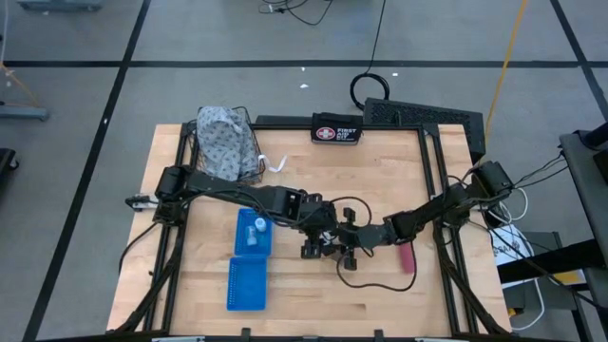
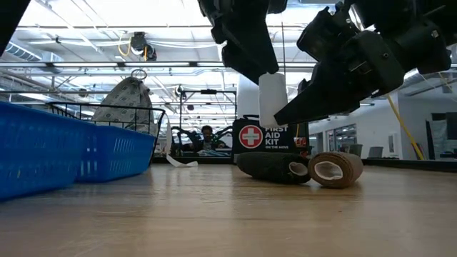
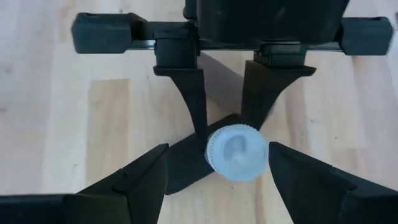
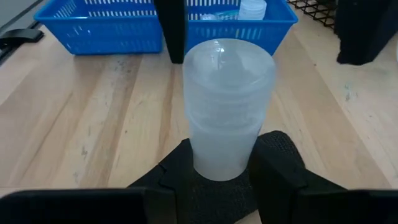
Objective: Pick & Place Medicine items
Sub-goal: Put the white pill bottle into the top blue basket
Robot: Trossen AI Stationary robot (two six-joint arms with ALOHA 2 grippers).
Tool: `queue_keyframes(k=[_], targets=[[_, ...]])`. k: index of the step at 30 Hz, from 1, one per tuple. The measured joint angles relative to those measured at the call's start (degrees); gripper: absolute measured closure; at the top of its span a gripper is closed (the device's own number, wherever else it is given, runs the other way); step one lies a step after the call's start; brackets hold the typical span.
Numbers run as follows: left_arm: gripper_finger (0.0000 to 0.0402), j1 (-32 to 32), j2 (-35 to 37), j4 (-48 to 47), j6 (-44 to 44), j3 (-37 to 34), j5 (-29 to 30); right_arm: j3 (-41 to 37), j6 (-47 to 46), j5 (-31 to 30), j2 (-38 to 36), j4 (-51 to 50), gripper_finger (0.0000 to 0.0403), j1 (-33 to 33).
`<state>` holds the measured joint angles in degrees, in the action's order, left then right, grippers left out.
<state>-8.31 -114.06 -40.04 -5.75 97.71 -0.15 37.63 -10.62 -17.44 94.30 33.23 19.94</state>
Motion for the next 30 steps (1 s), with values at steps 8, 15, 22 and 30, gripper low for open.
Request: queue_keyframes(k=[8,15,22,30], targets=[[0.0128,-0.1,-2.6,1.0,0.9,-0.1,-2.7,0.0,0.4,1.3,0.0,0.9,0.0288,0.0],[0.0128,-0.1,-2.6,1.1,0.9,-0.1,-2.8,0.0,0.8,1.3,0.0,1.1,0.0288,0.0],[0.0128,-0.1,-2.2,1.2,1.0,0.0,-2.8,0.0,0.9,1.3,0.0,0.8,0.0288,0.0],[0.0129,-0.1,-2.2,1.1,1.0,0.0,-2.8,0.0,0.9,1.3,0.0,0.8,0.0288,0.0]])
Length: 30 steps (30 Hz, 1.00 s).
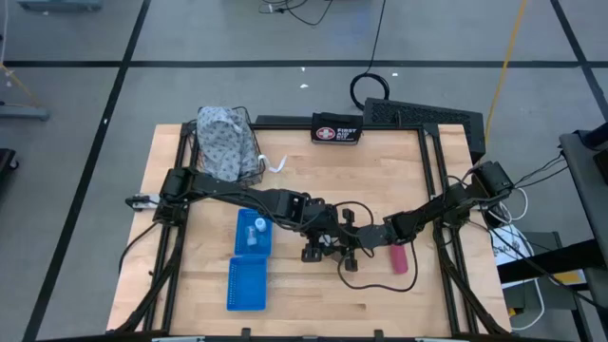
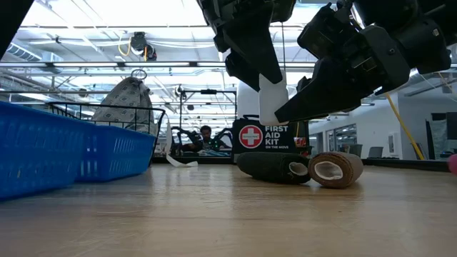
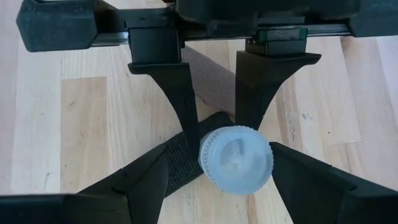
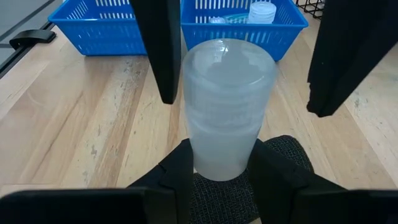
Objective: Pick & Place Medicine items
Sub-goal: Put the white pill bottle into the top blue basket
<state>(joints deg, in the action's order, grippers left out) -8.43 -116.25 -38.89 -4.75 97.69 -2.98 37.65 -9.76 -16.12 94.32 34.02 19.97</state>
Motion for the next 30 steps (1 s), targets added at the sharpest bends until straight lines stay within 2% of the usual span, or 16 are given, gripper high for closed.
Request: queue_keyframes(k=[4,10,14,18,22,26,30], targets=[[0.0159,0.0,0.0,0.0,0.0,0.0,0.0,0.0,0.0,0.0,0.0,0.0,0.0288,0.0],[0.0259,-0.1,0.0,0.1,-0.5,0.0,-0.2,0.0,-0.4,-0.1,0.0,0.0,0.0288,0.0],[0.0267,0.0,0.3,0.0,-1.1,0.0,-0.6,0.0,-0.6,0.0,0.0,0.0,0.0281,0.0],[0.0267,0.0,2.5,-1.6,-3.6,0.0,0.2,0.1,-3.2,-0.1,-0.2,0.3,0.0195,0.0],[0.0267,-1.2,6.5,-6.4,-5.7,-0.2,4.7,-0.1,-5.0,0.0,-1.2,-2.0,0.0119,0.0],[0.0267,-4.2,11.7,-11.2,-9.4,-3.2,9.7,-0.1,-6.7,-0.1,-2.9,-5.9,0.0083,0.0],[0.0267,-7.1,19.3,-11.6,-16.8,-11.1,14.3,0.0,-7.0,-0.2,-4.2,-7.2,0.0077,0.0]])
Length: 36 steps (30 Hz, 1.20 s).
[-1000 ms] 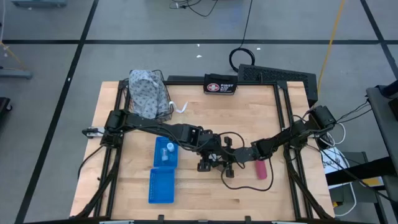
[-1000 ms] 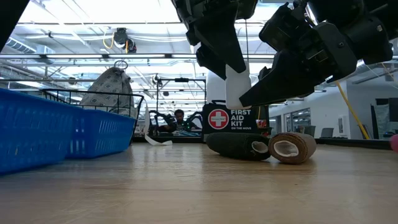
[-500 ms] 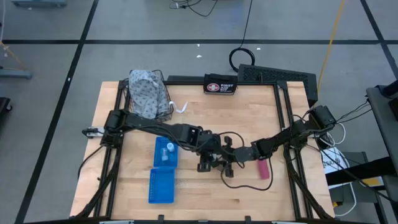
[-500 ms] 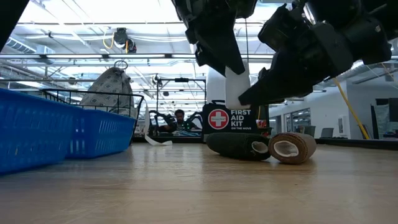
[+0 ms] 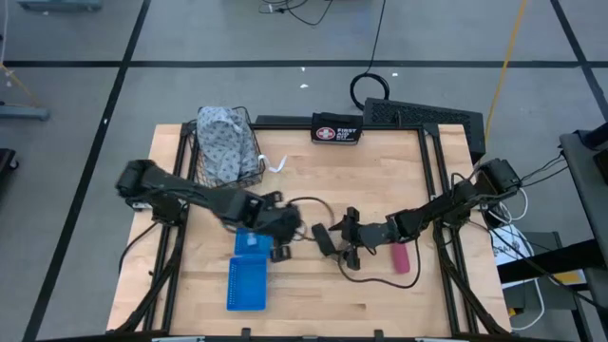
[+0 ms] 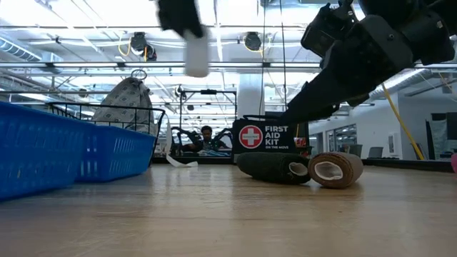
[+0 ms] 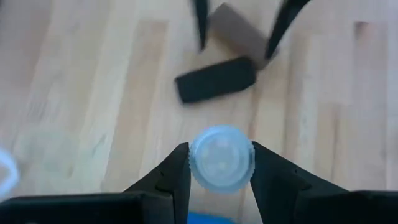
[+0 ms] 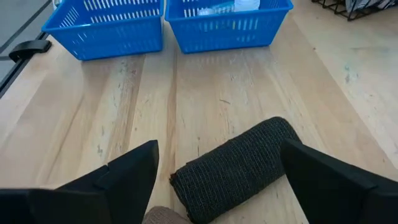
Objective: Pick & Place Medicine items
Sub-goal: Put the white pill bottle into the top blue basket
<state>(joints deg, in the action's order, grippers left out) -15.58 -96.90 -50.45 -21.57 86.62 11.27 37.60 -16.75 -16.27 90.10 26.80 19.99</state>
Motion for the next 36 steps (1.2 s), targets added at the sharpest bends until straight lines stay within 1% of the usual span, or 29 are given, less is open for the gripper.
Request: queue_keyframes(k=[4,7,10,12,16,20,27,31,36], targets=[[0.0267,-2.6,7.4,0.9,-11.0,-10.4,5.2,0.0,0.4,0.0,0.0,-0.2,0.0083,0.0],[0.0267,-4.5,12.0,1.1,-18.8,-17.9,7.1,0.0,0.5,0.0,0.0,-0.1,0.0089,0.0],[0.0267,-6.0,15.0,2.1,-25.8,-24.3,8.1,0.0,0.5,0.0,0.0,-0.1,0.0092,0.0],[0.0267,-6.9,16.5,5.3,-28.2,-28.2,8.4,0.0,0.5,0.0,0.0,-0.1,0.0093,0.0],[0.0267,-8.1,17.2,12.7,-29.8,-34.3,8.1,0.0,0.5,-0.1,0.0,-0.1,0.0094,0.0],[0.0267,-8.3,17.2,17.7,-30.6,-37.6,7.0,0.0,0.3,-0.1,0.0,0.3,0.0094,0.0],[0.0267,-8.2,17.2,18.1,-30.4,-39.7,8.6,0.0,0.5,-0.1,0.0,0.8,0.0094,0.0],[0.0267,-7.6,17.2,21.6,-29.9,-40.8,6.8,0.0,0.5,-0.1,0.0,0.8,0.0094,0.0],[0.0267,-7.5,16.6,22.3,-29.5,-41.2,6.3,0.0,0.5,-0.1,0.0,0.8,0.0094,0.0]])
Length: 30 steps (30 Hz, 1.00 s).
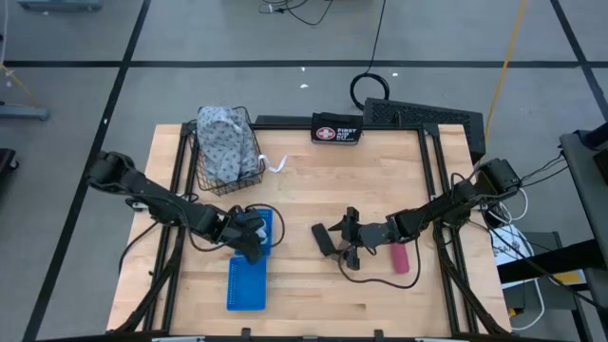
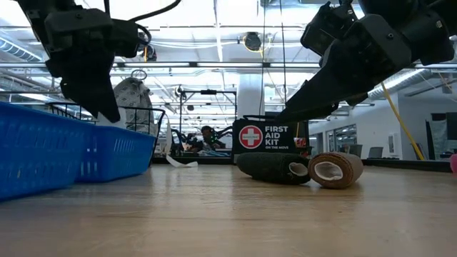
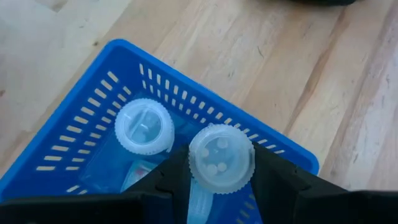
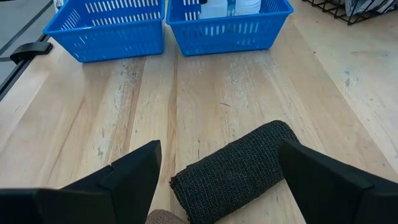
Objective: Pick & Place Medicine items
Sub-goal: Put the white pill bottle into the top blue basket, then put the pink bandage into the bottom blue basket
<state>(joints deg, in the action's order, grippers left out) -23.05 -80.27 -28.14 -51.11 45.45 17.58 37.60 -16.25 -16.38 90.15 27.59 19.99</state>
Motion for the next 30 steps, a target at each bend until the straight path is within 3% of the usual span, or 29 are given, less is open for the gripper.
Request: queue_keyframes(k=[12,21,25,30], targets=[[0.0266,0.1,-1.9,1.5,-0.5,0.0,-2.1,0.0,0.0,0.0,0.0,0.0,0.0094,0.0],[0.0135,0.1,-1.9,1.5,-0.7,0.0,-1.7,0.0,-0.7,0.0,0.0,0.0,0.0094,0.0],[0.0107,0.2,-1.9,1.6,-0.6,0.0,-1.3,0.0,-0.7,0.0,0.0,0.0,0.0094,0.0],[0.0090,2.0,0.3,1.7,1.2,0.3,-7.2,0.0,0.0,0.1,-1.6,-1.2,0.0094,0.0]])
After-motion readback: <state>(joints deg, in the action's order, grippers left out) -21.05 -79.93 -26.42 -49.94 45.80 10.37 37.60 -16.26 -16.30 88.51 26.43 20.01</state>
